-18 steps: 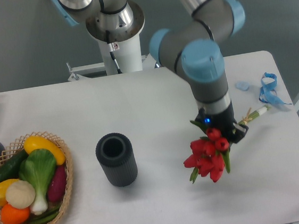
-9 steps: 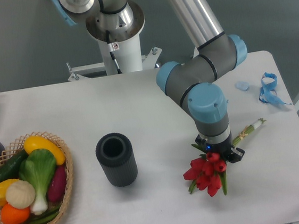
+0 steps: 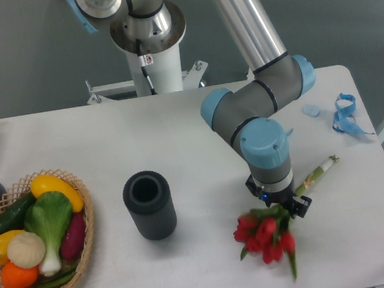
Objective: Place the flowers on the table
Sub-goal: 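Lay the tulips flat on the table and open the gripper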
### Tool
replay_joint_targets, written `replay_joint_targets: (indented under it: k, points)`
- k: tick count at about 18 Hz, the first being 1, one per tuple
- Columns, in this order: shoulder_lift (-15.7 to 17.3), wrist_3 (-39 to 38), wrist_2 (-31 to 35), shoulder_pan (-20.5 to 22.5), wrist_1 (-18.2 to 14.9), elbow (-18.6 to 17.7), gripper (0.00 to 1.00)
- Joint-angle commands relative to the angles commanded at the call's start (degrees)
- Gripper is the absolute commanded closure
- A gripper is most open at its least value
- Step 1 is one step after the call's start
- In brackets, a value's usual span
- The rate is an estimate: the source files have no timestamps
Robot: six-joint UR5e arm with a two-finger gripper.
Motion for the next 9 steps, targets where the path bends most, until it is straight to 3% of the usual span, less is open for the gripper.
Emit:
replay_joint_targets:
  k: [9]
  points:
    - [10.4, 0.7, -2.4, 0.7, -1.6, 0.3, 0.00]
